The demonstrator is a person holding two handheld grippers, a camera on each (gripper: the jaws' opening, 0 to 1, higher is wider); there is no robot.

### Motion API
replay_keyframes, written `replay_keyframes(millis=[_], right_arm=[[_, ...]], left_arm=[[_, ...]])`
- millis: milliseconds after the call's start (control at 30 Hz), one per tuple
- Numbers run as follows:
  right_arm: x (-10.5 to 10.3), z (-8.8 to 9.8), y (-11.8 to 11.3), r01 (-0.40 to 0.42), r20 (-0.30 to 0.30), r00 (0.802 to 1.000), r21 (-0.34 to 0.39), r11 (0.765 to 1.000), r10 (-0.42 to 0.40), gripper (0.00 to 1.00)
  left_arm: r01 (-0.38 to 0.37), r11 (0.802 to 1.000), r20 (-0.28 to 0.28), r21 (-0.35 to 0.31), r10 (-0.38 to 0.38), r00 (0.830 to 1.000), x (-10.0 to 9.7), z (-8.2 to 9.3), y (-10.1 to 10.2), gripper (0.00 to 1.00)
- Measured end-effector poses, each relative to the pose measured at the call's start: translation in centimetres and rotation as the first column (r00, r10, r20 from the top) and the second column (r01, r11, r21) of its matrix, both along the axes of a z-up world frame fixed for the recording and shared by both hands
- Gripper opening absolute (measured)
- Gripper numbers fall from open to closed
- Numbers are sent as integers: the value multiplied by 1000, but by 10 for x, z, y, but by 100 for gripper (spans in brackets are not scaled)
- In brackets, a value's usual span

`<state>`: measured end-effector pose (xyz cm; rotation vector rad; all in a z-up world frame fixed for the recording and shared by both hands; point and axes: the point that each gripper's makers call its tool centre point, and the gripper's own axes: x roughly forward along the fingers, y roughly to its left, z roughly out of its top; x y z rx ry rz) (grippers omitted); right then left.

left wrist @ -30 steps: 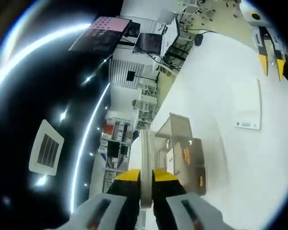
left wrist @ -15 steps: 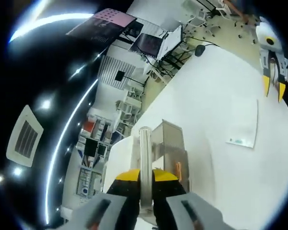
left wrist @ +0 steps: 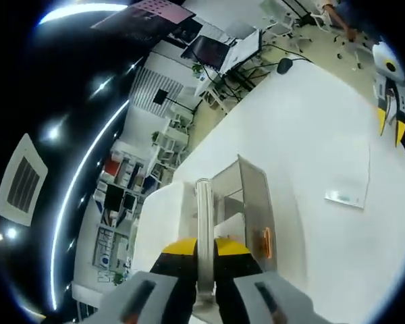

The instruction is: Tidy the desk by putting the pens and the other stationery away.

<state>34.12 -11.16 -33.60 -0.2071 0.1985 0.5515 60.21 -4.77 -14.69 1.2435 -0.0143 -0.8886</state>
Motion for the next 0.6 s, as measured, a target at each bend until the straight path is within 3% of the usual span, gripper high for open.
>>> replay_keyframes(millis=[133,333,600], right_arm=[[1,-2,-3,2,-5,1000,3,1000,-2,22],[4,-6,-7,14,-17,1000,5,1000,-14,22],[7,-8,-2,7,-27,1000,0,1000,-7,22]], left_arm=[[1,1000,-6,24,0,1000,10,-10,1,8],[-8,1000,-30,9,8,1000,20,-15,2,8],[-1,1000,2,30,1,1000,27,-17,2,8]])
